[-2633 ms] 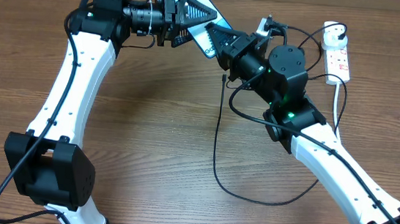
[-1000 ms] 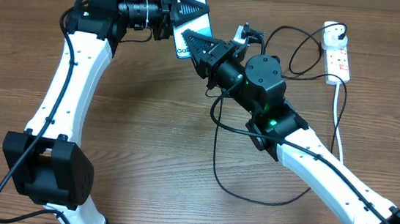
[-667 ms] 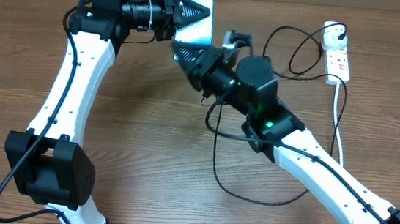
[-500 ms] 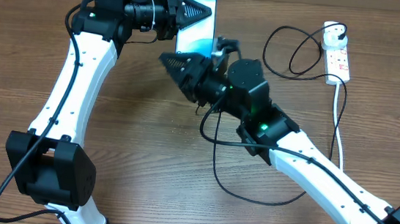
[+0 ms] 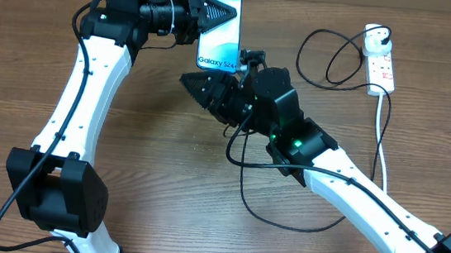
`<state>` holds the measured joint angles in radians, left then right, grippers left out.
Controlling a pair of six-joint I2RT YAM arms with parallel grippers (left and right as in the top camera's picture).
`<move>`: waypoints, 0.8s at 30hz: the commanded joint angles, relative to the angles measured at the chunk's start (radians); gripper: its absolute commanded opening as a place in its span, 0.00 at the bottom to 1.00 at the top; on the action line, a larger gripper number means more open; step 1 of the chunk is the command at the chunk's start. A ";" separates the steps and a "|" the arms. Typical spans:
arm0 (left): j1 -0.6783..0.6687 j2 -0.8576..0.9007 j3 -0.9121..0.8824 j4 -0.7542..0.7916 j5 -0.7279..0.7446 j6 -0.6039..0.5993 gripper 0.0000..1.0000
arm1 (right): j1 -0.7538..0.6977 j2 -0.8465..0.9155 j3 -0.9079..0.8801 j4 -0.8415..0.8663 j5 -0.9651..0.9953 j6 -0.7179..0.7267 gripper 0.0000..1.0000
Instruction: Plug charger to phone and switch on socket
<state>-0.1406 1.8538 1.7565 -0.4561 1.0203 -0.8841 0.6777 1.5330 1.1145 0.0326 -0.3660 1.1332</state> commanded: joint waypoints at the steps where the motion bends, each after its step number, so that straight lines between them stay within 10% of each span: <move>1: 0.000 -0.010 0.011 0.011 0.046 -0.040 0.04 | 0.022 0.018 -0.001 -0.056 -0.064 -0.078 0.58; 10: 0.055 -0.010 0.011 -0.033 0.203 0.097 0.04 | -0.013 -0.029 0.000 -0.389 0.068 -0.261 0.55; 24: 0.052 -0.010 0.011 -0.595 0.092 0.617 0.04 | -0.204 -0.128 0.038 -0.588 0.116 -0.428 0.38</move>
<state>-0.0834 1.8538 1.7565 -1.0130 1.1427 -0.4202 0.4843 1.4307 1.1156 -0.5465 -0.2825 0.7624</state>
